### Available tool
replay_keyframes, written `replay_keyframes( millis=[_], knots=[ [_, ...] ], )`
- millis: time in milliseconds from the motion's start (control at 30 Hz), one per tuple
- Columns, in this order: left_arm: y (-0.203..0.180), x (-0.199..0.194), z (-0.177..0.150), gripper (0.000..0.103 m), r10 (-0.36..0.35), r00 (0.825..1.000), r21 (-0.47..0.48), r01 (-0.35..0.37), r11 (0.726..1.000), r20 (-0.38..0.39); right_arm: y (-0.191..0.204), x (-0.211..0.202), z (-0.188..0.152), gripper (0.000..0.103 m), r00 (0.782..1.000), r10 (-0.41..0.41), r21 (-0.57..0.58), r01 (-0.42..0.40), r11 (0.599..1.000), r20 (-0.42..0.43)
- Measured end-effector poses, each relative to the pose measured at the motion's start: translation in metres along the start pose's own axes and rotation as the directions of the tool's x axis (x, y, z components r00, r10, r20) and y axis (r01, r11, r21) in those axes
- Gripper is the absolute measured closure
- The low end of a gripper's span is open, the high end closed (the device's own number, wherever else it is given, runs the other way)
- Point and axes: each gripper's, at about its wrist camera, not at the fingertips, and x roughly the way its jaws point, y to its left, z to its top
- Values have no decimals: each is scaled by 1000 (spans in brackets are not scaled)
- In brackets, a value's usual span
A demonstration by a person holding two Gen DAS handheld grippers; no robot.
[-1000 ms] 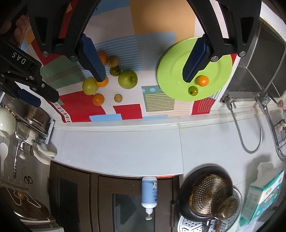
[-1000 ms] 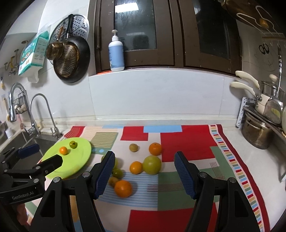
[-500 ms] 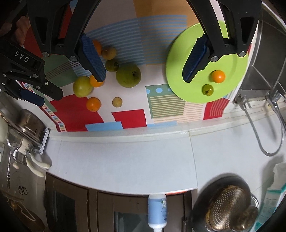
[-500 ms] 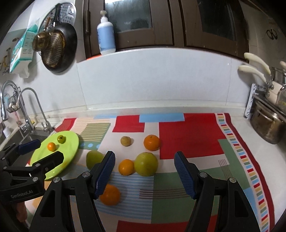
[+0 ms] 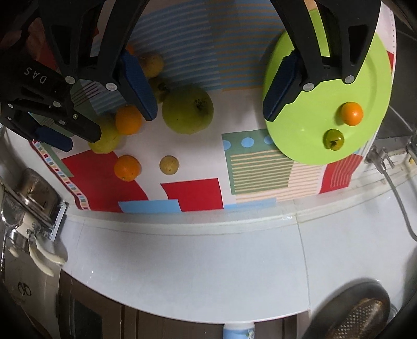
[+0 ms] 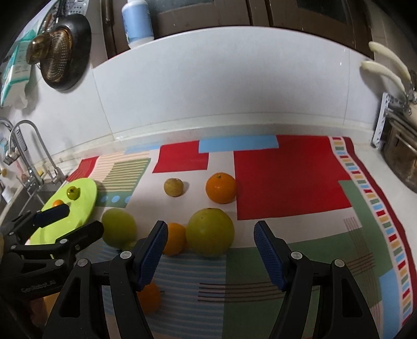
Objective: Organize fruits
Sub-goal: 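Grasp the large yellow-green citrus with the right tool while the left grasps the large green apple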
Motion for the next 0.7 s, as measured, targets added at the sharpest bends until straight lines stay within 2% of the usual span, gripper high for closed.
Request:
replay_keyframes(
  millis=[233,400,600,700],
  knots=[
    [-1,17,2,33,-35,999,-8,35,999,-31,-2,15,0,34,1000,5,20,-4,1000,-17],
    [-4,24,2,36,-62,997,-5,62,998,-42,-3,23,0,35,1000,9,26,-9,1000,-22],
    [-12,32,2,45,-74,995,22,75,997,-64,-5,34,1,43,998,34,48,-31,998,-45],
    [-13,37,2,50,-78,994,20,79,997,-78,-9,37,1,44,997,54,79,-49,996,-59]
  ],
)
